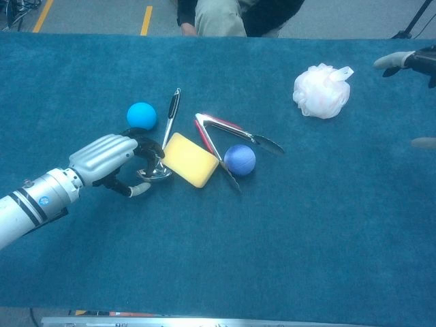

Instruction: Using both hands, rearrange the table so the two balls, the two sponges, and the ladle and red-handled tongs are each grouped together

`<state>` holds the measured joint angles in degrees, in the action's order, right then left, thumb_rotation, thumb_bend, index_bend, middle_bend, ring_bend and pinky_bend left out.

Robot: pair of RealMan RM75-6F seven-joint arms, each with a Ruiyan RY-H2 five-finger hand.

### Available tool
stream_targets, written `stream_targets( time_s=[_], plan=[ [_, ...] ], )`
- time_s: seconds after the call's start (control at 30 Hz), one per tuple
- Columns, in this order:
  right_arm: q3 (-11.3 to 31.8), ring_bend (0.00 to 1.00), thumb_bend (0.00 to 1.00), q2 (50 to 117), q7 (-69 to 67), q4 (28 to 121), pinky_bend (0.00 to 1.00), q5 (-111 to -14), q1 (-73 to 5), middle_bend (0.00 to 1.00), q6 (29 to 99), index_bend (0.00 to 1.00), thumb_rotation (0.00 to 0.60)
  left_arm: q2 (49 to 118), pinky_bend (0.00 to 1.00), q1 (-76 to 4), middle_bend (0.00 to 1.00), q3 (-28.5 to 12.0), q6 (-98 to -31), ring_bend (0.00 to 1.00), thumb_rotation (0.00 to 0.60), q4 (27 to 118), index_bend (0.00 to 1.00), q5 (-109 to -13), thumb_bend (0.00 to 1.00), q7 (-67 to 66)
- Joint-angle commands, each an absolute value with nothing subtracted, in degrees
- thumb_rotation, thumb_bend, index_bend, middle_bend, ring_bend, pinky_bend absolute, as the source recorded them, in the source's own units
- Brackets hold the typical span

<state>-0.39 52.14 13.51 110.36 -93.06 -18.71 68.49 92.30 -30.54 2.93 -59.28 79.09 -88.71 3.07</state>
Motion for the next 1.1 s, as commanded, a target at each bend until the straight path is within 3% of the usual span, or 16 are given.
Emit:
stream_targets(
  time_s=[0.03,0.33,1.1],
  plan=[
    [-0.4,0.2,0.03,52.1,13.4,110.4,0.39,-93.1,-18.7,0.26,68.5,0.16,0.6,92.5,0.03,-30.6,0.3,2.8,-59.3,0.22,0.6,79.0,0.62,-88.7,0.38,3.2],
    [-0.2,0.2,0.03,52.1,13.3,110.3,0.39,-92.9,-18.7,0.26,68.4,0.16,0.6,92.5,0.09,-30.9,0.36,2.6,-60.8,0.29,0.6,78.9,0.66,-90.0,0.4,4.7],
    [0.0,0.2,0.03,52.0,13.9,111.0,0.39,-92.6,-18.4,0.26,68.5,0.16,0.6,88.0,0.1,-32.9,0.44,1.7,-67.4,0.34,0.6,82.7,0.7,-96.9,0.4,7.3]
  ],
)
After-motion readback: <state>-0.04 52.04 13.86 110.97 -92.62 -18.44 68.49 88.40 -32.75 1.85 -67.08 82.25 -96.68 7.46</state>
